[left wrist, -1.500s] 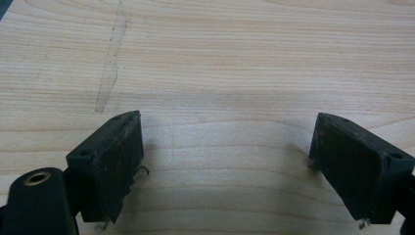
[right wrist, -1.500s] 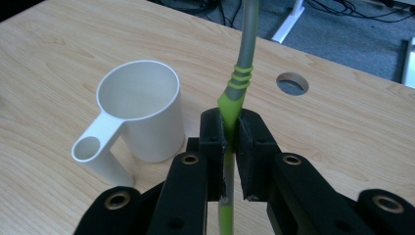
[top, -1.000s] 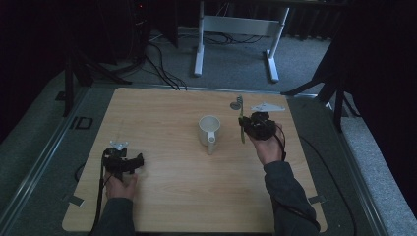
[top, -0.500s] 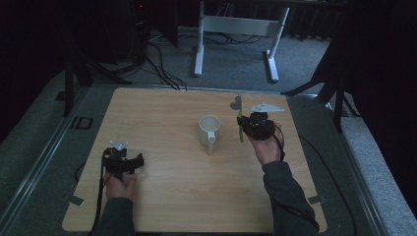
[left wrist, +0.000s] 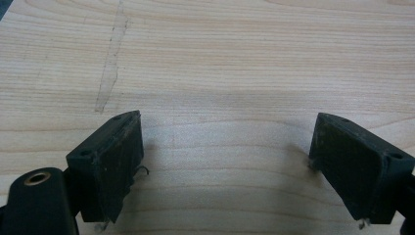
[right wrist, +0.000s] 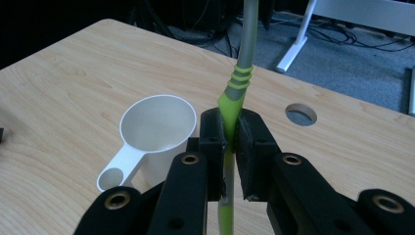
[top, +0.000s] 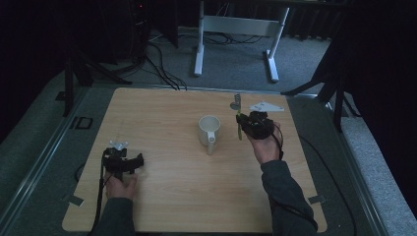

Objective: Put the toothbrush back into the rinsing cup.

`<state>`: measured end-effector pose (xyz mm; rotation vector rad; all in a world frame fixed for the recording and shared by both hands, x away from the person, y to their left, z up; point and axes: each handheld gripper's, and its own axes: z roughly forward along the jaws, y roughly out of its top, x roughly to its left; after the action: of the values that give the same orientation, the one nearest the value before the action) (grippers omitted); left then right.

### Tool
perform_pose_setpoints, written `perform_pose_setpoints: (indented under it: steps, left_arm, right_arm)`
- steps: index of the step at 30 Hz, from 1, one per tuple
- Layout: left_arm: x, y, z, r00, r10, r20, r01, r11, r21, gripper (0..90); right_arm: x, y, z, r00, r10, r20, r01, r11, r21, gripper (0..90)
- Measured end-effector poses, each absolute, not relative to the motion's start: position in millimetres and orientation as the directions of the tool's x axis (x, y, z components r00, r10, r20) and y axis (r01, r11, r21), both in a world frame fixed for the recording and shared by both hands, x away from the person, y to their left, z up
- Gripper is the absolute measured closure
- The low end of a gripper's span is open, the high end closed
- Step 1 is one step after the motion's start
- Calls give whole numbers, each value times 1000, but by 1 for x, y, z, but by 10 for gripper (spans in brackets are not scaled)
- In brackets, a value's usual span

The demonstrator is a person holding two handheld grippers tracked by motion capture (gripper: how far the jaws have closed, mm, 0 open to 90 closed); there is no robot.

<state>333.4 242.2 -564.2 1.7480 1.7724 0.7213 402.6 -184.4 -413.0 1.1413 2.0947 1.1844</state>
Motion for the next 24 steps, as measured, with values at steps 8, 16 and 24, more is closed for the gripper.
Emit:
perform_pose_setpoints:
  steps: [8,16,24]
  left_arm:
    - [333,242,-564,-10,1000,-10,709,14,705,133]
    - [333,242,-564,-10,1000,-10,709,14,705,133]
    - [333,242,-564,-10,1000,-10,710,14,704,133]
  right_arm:
    - [402,-183,-411,-554,832,9,416,267,870,818]
    - [401,-182,-409,-558,830,6,403,265,876,818]
    - [400,-178,-408,-566,825,5,388,261,884,818]
